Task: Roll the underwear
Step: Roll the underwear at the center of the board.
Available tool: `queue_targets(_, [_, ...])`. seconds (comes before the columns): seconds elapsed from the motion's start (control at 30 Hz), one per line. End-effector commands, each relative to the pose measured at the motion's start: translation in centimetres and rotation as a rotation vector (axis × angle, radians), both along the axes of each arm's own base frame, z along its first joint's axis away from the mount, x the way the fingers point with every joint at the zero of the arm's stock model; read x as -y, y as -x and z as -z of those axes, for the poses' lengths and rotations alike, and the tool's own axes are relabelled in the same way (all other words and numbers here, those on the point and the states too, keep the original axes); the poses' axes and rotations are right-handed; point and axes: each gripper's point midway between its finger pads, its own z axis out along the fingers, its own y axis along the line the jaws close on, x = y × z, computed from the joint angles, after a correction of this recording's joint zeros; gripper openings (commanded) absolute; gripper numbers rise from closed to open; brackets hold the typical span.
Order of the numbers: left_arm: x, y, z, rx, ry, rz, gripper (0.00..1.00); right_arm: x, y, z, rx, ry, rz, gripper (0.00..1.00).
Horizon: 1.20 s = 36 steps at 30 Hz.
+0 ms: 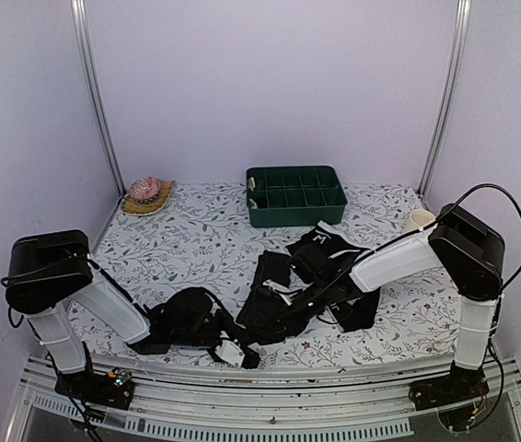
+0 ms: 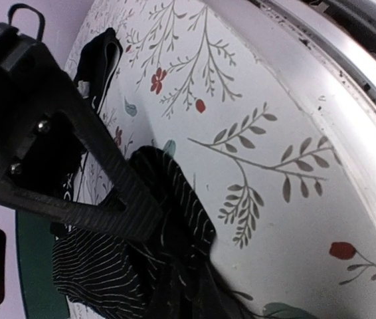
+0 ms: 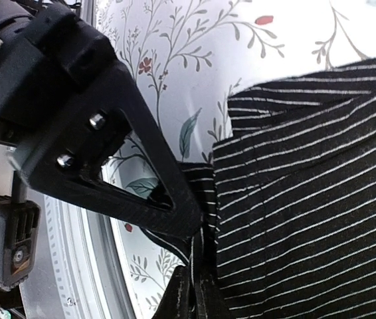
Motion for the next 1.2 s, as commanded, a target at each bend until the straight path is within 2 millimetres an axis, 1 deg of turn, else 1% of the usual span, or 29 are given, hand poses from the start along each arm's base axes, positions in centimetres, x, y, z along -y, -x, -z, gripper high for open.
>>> queue_targets(0.0, [-2.6, 1.1, 4.5, -0.157, -0.165, -0.038, 0.0, 0.5, -0.6, -2.6, 0.075, -0.023, 0.014, 0.09])
queue_targets(0.1, [-2.3, 1.4, 4.6, -0.243, -0.168, -0.052, 0.0, 1.3, -1.1, -4.0, 0.141, -0.029, 0.038, 0.26])
queue_targets(0.2, [-1.8, 1.5, 4.4, -0.351, -0.16, -0.068, 0.0, 2.3, -1.3, -6.0, 0.223, -0.05, 0.064, 0.39])
queue_targets(0.23, [-1.7, 1.5, 4.1, -0.39, -0.153, -0.072, 0.0, 2.7, -1.4, -6.5, 0.255, -0.055, 0.075, 0.42])
queue_targets(0.27, [-1.4, 1.1, 3.6, -0.427, -0.135, -0.082, 0.0, 3.4, -1.4, -6.6, 0.282, -0.047, 0.088, 0.45])
queue_targets(0.37, [-0.9, 0.8, 2.6, -0.567, -0.107, -0.096, 0.0, 4.7, -1.9, -7.4, 0.405, -0.045, 0.135, 0.55])
queue_targets(0.47, [-0.4, 0.5, 1.7, -0.717, -0.08, -0.101, 0.0, 5.2, -1.6, -7.7, 0.568, -0.036, 0.133, 0.61])
queue_targets(0.53, [-0.4, 0.1, 1.5, -0.807, -0.076, -0.119, 0.0, 5.3, -1.2, -7.7, 0.667, -0.033, 0.118, 0.63])
queue_targets(0.67, [-0.4, -1.6, 0.9, -0.995, -0.042, -0.159, 0.0, 4.7, 0.9, -7.5, 0.844, -0.065, 0.02, 0.64])
queue_targets(0.77, [-0.4, -2.9, 0.9, -1.106, -0.033, -0.205, 0.0, 4.3, 1.8, -7.1, 0.944, -0.075, -0.038, 0.64])
queue_targets(0.8, [-0.4, -3.2, 1.2, -1.142, -0.038, -0.217, 0.0, 4.2, 2.0, -6.9, 0.969, -0.073, -0.055, 0.64])
queue_targets(0.83, [-0.5, -3.4, 1.7, -1.185, -0.044, -0.233, 0.0, 4.1, 2.0, -6.5, 1.001, -0.058, -0.068, 0.64])
queue_targets(0.93, [-0.6, -4.4, 2.2, -1.271, -0.054, -0.29, 0.0, 3.5, 1.8, -5.5, 1.07, -0.011, -0.093, 0.64])
queue_targets(1.03, [-0.6, -5.1, 2.2, -1.358, -0.051, -0.33, 0.0, 2.6, 2.0, -4.3, 1.149, 0.049, -0.148, 0.63])
queue_targets(1.1, [-0.6, -5.4, 1.9, -1.416, -0.045, -0.336, 0.0, 1.8, 2.0, -3.8, 1.187, 0.074, -0.178, 0.63])
queue_targets(1.17, [-0.7, -5.8, 1.8, -1.465, -0.042, -0.354, 0.0, 1.4, 1.5, -3.5, 1.211, 0.1, -0.186, 0.58])
